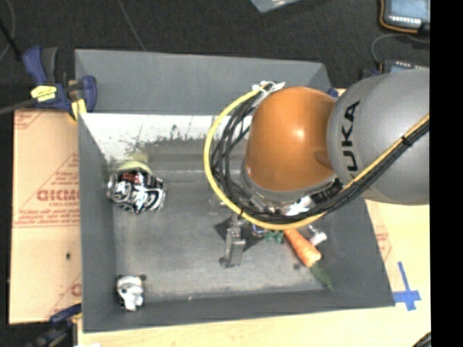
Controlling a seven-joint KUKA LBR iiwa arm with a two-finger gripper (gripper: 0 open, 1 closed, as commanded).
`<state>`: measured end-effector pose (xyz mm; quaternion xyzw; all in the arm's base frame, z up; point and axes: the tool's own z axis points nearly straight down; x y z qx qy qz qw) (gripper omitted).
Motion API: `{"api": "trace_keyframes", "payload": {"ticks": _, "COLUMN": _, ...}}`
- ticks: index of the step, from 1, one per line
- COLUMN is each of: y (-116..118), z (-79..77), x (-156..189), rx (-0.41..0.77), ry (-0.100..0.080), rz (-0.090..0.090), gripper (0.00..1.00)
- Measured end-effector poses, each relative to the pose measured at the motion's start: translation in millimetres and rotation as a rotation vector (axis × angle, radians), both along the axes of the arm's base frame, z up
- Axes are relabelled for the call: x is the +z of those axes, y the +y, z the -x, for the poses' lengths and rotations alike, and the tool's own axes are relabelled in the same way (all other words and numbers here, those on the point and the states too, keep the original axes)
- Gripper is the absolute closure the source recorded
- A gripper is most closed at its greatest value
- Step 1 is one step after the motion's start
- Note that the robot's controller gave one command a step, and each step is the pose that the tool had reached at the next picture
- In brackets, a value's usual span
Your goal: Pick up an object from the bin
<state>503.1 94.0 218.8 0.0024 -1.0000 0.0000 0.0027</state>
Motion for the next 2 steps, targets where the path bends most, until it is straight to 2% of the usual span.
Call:
{"api": "trace_keyframes", "payload": {"ticks": 1, "y": -1, "z": -1.5, "x": 4, "rx": -0.003, "ry": -0.008, "rz": -0.001, "gripper": 0.0}}
{"api": "trace_keyframes", "payload": {"ticks": 2, "y": -32, "z": -9.3, "x": -43, "rx": 0.071, "ry": -0.012, "rz": -0.001, "gripper": 0.0}}
